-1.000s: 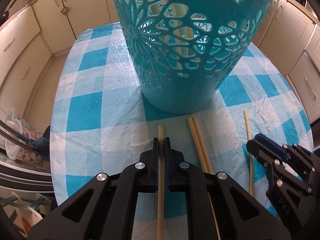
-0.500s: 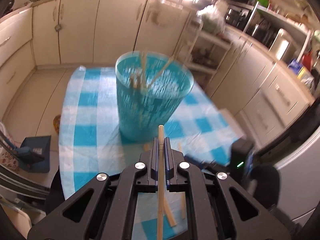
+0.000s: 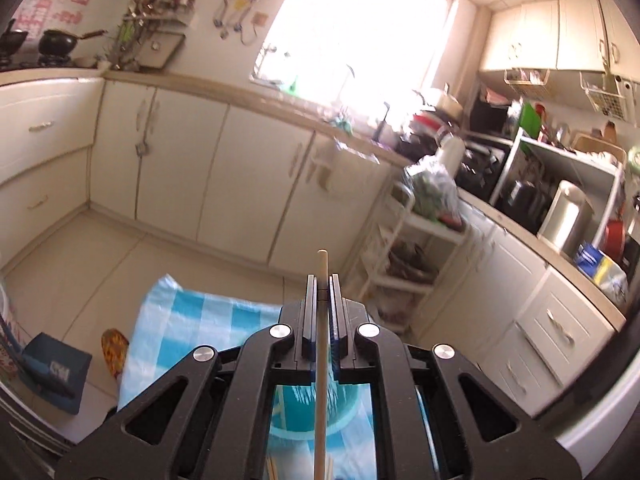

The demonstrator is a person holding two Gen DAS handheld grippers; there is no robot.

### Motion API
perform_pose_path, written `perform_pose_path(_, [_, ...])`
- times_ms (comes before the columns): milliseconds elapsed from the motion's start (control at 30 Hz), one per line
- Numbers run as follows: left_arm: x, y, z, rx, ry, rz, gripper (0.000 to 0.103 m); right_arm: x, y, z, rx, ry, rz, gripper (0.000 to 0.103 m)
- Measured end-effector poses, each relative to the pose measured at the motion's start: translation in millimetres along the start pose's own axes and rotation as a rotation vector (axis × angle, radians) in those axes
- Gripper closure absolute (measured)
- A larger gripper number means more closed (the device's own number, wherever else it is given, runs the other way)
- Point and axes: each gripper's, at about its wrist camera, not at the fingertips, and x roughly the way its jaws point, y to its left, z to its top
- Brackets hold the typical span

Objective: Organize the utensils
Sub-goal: 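Raise the chopstick with the left gripper over the basket and release it inside, then close the right gripper on the loose chopstick beside the bundle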

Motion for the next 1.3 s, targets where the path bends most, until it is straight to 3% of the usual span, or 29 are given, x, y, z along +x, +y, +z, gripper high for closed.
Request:
perform_pose_path(233, [35.7,-4.6,16.3,0.015,-0.148,0.114,0.098,-0.1,1.5,1.1,0.002,-0.001,0.014,0.076])
perform_pose_path(467, [54.6,4.6,-1.8,-0.008,-0.200,0.198,0.098,0.3,2.0,0.7,0.007,-0.001,0.024,0.073])
perform_pose_path(700, [65.0,8.3,-26.7,0.031,-0.170,0.224,0.098,0.4,2.2,0.7,0.007,-0.001,0.025,0.072])
perform_pose_path(933, [66.8,8.5,-50.1,0.111,-0.070,0.248,0.095,0.8,1.5,1.5,0.011,0.005,0.032,0.072])
perform_pose_path(1000, [56.9,12.8,-52.6,0.116,-0.063,0.255,0.085,-0.1,-0.1,1.7,0.019,0.011,0.038,0.072])
perform_pose_path(1067, [40.6,17.1,-53.8,0.119,-0.076,0.280,0.056,-1.5,-1.4,1.2,0.021,0.017,0.038,0.072])
perform_pose_path(1133, [21.4,22.6,-54.6,0.117,-0.101,0.309,0.040,-2.8,-1.5,0.3,0.019,0.020,0.036,0.072])
perform_pose_path(1300, [-28.7,41.5,-64.1,0.100,-0.105,0.328,0.019,-2.1,8.8,-2.7,-0.043,0.012,-0.017,0.072])
